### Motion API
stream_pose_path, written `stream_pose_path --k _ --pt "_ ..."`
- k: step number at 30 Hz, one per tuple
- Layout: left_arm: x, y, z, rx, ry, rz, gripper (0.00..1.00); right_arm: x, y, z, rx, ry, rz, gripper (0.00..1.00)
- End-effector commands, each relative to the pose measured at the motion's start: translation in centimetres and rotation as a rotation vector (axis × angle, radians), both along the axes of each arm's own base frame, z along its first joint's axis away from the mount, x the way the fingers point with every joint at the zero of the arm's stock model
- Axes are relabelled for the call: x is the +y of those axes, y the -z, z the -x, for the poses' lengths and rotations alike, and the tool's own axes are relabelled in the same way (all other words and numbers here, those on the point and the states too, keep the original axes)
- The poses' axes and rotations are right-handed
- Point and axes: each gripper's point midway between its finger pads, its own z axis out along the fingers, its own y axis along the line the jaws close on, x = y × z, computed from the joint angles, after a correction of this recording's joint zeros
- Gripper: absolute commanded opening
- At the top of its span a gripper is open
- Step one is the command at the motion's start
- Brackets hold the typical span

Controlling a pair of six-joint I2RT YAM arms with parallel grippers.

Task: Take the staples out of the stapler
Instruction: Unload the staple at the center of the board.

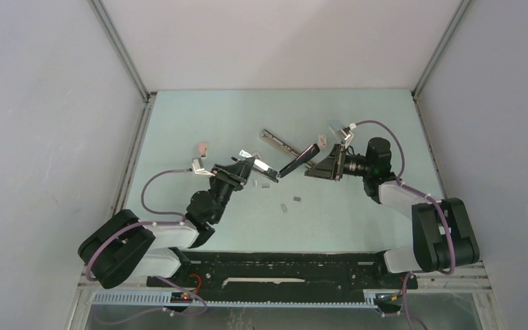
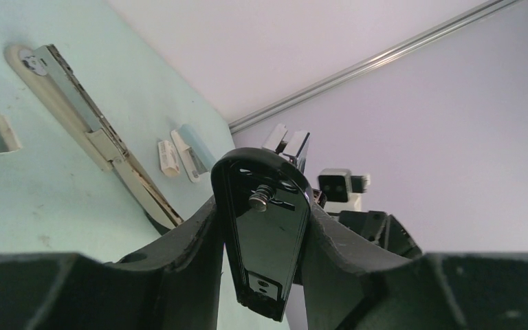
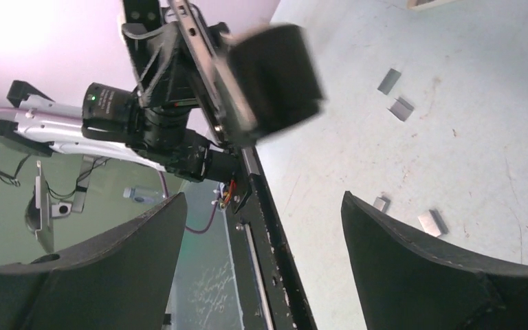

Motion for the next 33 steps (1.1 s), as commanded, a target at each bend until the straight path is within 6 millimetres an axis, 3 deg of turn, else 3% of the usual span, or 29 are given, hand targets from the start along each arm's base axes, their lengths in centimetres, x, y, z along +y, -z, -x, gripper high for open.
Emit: stream_pose_path --k 1,8,14,17,21,23,27,33 --pt "-0.8 -6.9 0.1 -0.139 0.032 0.198 0.0 0.3 -1.8 -1.6 -0.086 0.083 -0.094 0.91" --pt "-1.9 -6.9 0.2 -0.126 0.069 0.235 0.0 1.0 -4.5 -2.1 -0.183 0.105 -0.203 0.89" --pt "-2.4 -6.9 0.3 -0.125 0.105 0.268 0.0 1.8 -4.2 -2.0 -0.153 0.082 -0.226 0.72" --pt "-2.7 -6.8 0.4 -0.121 0.12 0.271 0.0 1.7 -4.5 -2.0 -0.177 0.076 -0.228 0.53" --pt "-3.1 -6.5 0.5 -0.122 0.135 0.253 0.0 1.6 -5.2 -1.6 -0.248 0.052 -0.219 0.16" --pt "-3.7 -6.3 0.6 -0.124 0.162 0.238 0.0 1.5 -5.3 -1.6 -0.276 0.046 -0.199 0.08" --pt "-5.8 -6.0 1.0 -0.131 0.253 0.199 0.0 1.9 -4.8 -1.5 -0.327 0.016 -0.114 0.04" --pt "-9.3 -6.6 2.5 -0.219 0.444 0.1 0.0 3.8 -3.8 0.1 -0.398 -0.114 0.077 0.02"
